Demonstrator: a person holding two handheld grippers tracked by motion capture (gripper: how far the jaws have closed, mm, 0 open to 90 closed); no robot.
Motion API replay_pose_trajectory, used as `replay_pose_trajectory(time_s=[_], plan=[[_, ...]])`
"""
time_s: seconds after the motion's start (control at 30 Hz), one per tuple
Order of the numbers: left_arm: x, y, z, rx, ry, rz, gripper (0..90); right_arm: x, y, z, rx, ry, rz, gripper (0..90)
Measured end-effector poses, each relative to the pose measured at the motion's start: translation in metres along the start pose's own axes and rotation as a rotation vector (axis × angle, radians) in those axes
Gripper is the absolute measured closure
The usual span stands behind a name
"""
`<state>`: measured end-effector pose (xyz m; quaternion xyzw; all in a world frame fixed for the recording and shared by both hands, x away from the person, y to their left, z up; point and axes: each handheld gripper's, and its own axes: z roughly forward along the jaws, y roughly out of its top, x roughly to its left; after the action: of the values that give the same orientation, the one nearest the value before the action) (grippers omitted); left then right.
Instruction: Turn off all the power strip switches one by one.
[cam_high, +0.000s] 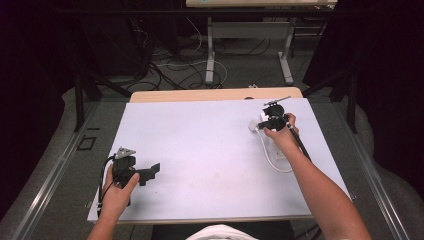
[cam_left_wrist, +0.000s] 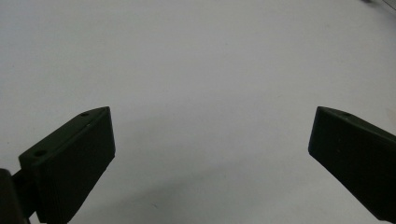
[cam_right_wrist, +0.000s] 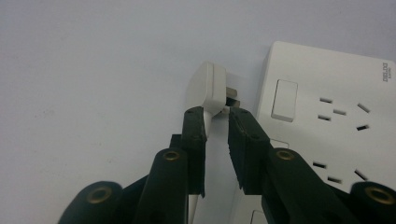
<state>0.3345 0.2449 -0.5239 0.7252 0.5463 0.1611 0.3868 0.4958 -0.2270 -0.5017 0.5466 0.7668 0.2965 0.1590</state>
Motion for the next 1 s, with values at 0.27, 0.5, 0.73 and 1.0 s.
replay_pose_trajectory(time_s=[0.27, 0.5, 0.73, 1.0], plan=[[0.000, 0.000, 0.000, 0.003, -0.002, 0.008, 0.6, 0.007, -0.009, -0.011, -0.010, 0.033, -0.021, 63.3], [0.000, 0.001, 0.000, 0.007, -0.008, 0.001, 0.6, 0.016, -0.021, -0.024, -0.030, 0.077, -0.044, 52.4], [-0.001, 0.001, 0.001, 0.010, -0.010, 0.003, 0.6, 0.025, -0.037, -0.035, -0.041, 0.119, -0.115, 41.2], [-0.001, 0.001, 0.000, 0.009, -0.012, 0.004, 0.6, 0.034, -0.055, -0.048, -0.073, 0.165, -0.172, 37.5]])
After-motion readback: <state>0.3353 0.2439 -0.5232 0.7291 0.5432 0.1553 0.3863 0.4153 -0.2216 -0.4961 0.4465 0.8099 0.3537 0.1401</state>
